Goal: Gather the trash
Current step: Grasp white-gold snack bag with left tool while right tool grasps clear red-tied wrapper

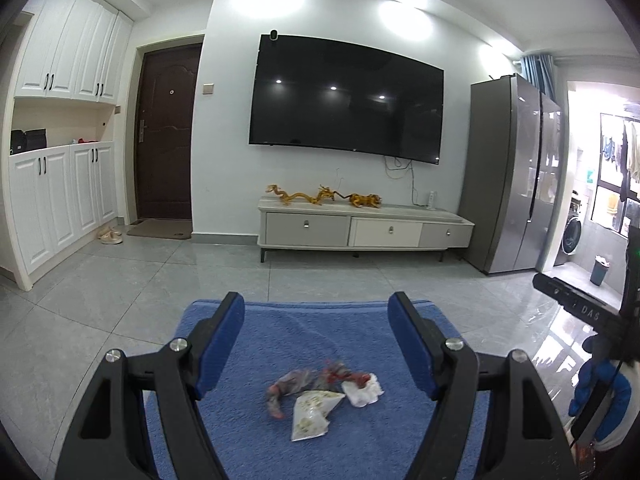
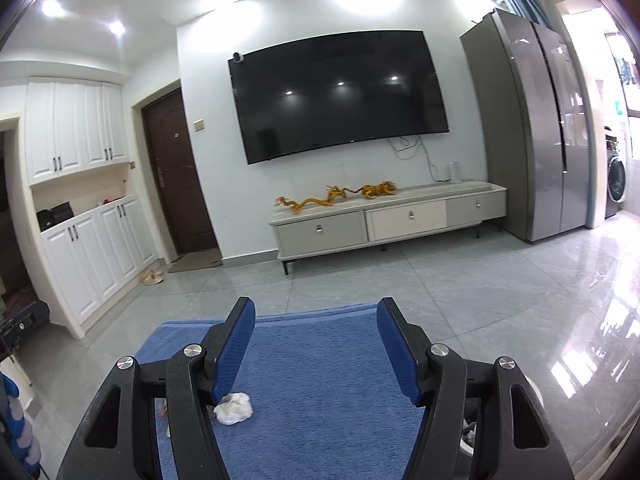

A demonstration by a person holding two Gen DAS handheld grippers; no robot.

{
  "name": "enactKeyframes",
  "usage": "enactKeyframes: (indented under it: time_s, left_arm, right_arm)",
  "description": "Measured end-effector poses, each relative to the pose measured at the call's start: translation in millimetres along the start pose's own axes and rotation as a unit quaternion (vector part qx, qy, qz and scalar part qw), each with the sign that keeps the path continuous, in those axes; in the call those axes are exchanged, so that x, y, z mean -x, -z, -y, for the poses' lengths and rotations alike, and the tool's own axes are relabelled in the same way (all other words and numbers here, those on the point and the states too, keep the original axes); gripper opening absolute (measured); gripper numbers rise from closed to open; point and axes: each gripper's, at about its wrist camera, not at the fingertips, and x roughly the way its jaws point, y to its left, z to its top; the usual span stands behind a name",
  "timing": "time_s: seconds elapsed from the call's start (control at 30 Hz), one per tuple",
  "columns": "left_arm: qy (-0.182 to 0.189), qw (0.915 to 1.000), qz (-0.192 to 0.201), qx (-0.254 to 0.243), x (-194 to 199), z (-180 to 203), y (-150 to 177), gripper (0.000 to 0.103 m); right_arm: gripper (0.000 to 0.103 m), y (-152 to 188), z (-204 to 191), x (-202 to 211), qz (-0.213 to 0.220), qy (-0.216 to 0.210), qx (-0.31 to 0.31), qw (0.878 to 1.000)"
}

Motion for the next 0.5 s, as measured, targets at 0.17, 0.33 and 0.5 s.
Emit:
enactKeyframes:
  time_s: [0.17,0.33,0.5]
  left_arm:
    - [-0.003,0.9993,-0.036,0.007,-11.6,-21.4,26.6,0.073]
    - [0.027,0.9947,-0.099,-0.002,-42.0,-26.0,66.4,0.072]
    - [0.050,0.9851,-0.161,-0.031,-83.7,-9.8,103.3,0.070]
  right_arm:
    - [0.061,9.1,-2.0,-17.1,-0.027,-0.017,0.001,1.000]
    - [0.061,27.2,-8.8,-42.4,-0.072,-0.050,-0.005,0.996]
    - [0.061,43.9,-14.5,-74.5,-0.119,-0.073,-0.009,0.990]
